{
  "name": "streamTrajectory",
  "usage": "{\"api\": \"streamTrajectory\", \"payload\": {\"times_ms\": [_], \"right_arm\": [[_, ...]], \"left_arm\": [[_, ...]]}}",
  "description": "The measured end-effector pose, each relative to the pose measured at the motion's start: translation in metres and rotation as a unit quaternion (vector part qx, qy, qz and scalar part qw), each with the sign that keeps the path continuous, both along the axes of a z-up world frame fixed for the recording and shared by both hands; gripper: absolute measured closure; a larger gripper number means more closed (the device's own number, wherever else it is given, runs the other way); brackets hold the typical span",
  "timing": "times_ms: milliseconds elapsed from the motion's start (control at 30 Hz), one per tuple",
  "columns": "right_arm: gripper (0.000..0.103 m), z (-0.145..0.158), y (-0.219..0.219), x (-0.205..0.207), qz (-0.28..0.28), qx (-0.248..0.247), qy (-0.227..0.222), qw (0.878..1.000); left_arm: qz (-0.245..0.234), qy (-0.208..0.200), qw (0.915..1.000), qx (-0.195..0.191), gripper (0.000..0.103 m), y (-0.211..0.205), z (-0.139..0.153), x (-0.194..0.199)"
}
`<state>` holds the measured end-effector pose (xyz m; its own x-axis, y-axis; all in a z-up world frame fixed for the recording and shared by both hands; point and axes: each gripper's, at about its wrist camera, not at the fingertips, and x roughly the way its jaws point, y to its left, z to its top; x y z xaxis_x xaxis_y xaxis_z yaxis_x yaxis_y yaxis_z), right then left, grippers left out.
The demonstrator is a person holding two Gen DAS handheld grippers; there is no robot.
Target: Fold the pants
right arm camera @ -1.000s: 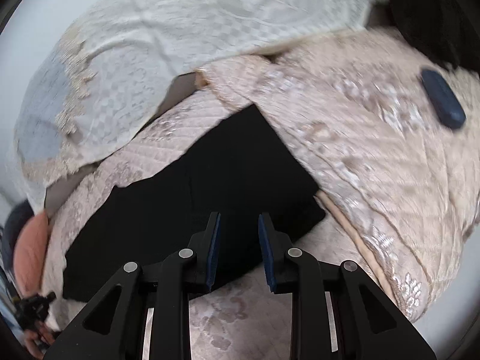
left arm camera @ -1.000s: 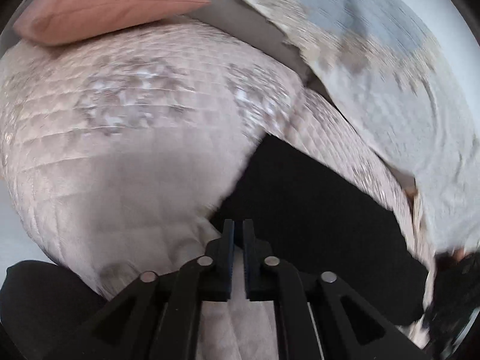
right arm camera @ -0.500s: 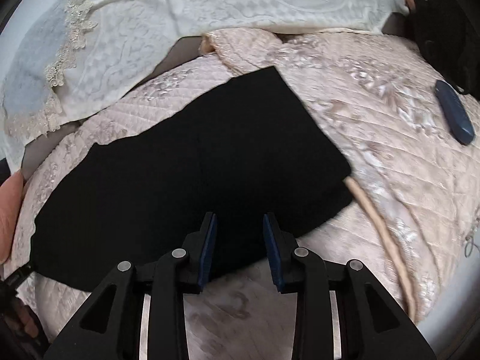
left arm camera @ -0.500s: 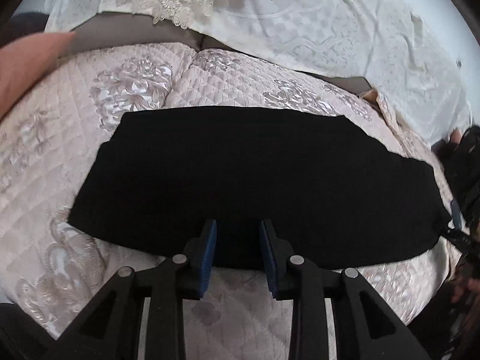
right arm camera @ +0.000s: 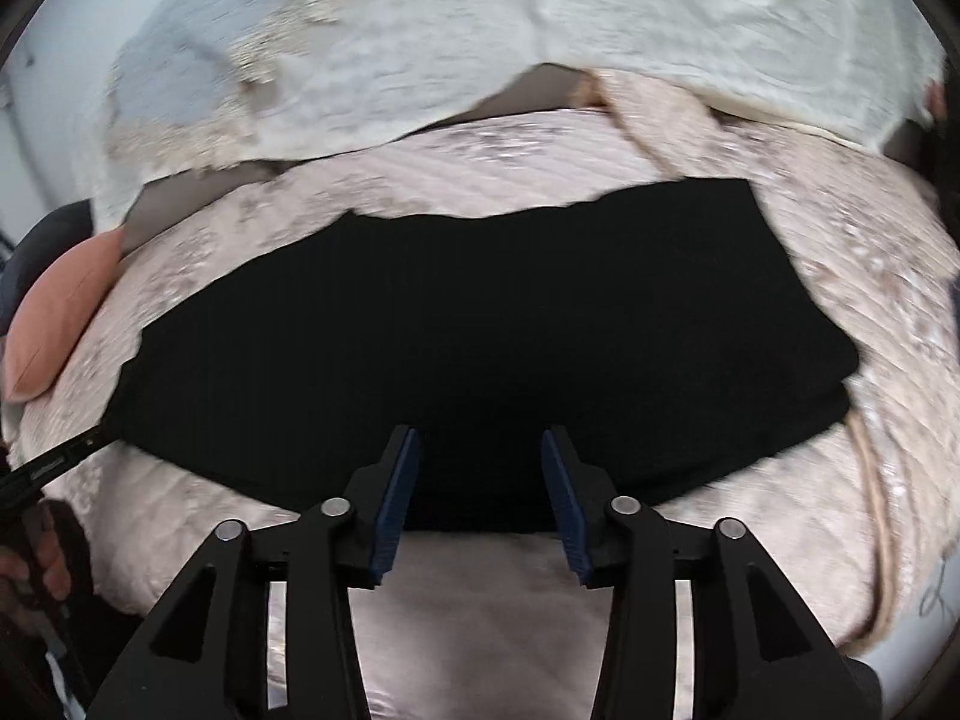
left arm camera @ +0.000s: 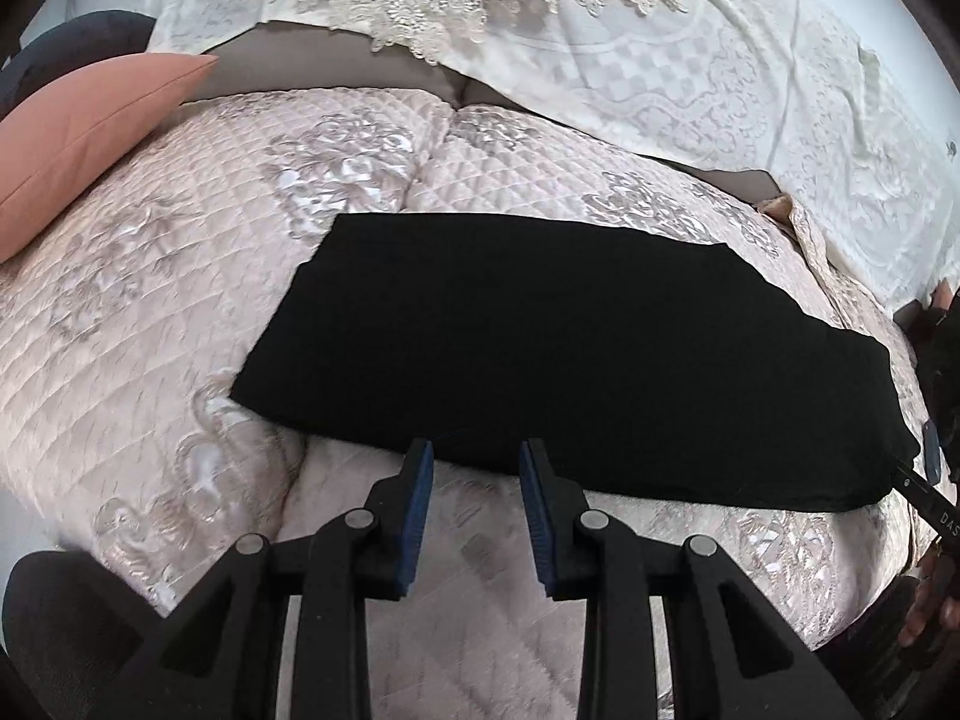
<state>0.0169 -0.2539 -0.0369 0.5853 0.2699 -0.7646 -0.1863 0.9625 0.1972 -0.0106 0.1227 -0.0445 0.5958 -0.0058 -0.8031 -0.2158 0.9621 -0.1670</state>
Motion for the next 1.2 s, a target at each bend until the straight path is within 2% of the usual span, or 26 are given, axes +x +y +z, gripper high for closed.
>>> {"api": "streamTrajectory", "payload": {"times_ms": [133,300,400,500,600,833,1067,1133,1200], "right_arm": [[0.057,-0.002,0.023,-0.003,0.03,-0.011,-0.007,0.999],[0.057,-0.013,0.043,-0.002,0.049,-0.048,-0.005,0.998],[0.057,-0.024,0.048,-0.002,0.057,-0.076,0.008,0.995],[0.057,-0.018,0.046,-0.004,0.058,-0.07,0.006,0.996],[0.057,-0.017,0.045,-0.003,0.057,-0.066,0.012,0.996],[0.057,-0.012,0.048,-0.004,0.059,-0.066,0.009,0.996],[0.057,-0.013,0.046,-0.002,0.056,-0.062,0.011,0.996],[0.057,-0.013,0.046,-0.003,0.056,-0.061,0.009,0.996],[0.057,-0.012,0.045,-0.003,0.057,-0.059,0.007,0.997]], "left_arm": [[0.012,-0.002,0.9997,-0.019,0.066,0.01,-0.003,-0.008],[0.053,-0.004,0.9954,-0.08,0.063,0.038,-0.016,-0.013],[0.079,-0.006,0.9874,-0.137,0.059,0.057,-0.025,-0.015],[0.09,-0.017,0.9775,-0.19,0.05,0.069,-0.03,-0.017],[0.102,-0.025,0.9695,-0.221,0.047,0.075,-0.037,-0.016],[0.136,-0.031,0.9616,-0.237,0.044,0.085,-0.051,-0.004],[0.146,-0.042,0.9669,-0.205,0.045,0.081,-0.048,0.011],[0.145,-0.048,0.968,-0.199,0.058,0.082,-0.046,0.014],[0.147,-0.053,0.9678,-0.198,0.066,0.085,-0.047,0.018]]}}
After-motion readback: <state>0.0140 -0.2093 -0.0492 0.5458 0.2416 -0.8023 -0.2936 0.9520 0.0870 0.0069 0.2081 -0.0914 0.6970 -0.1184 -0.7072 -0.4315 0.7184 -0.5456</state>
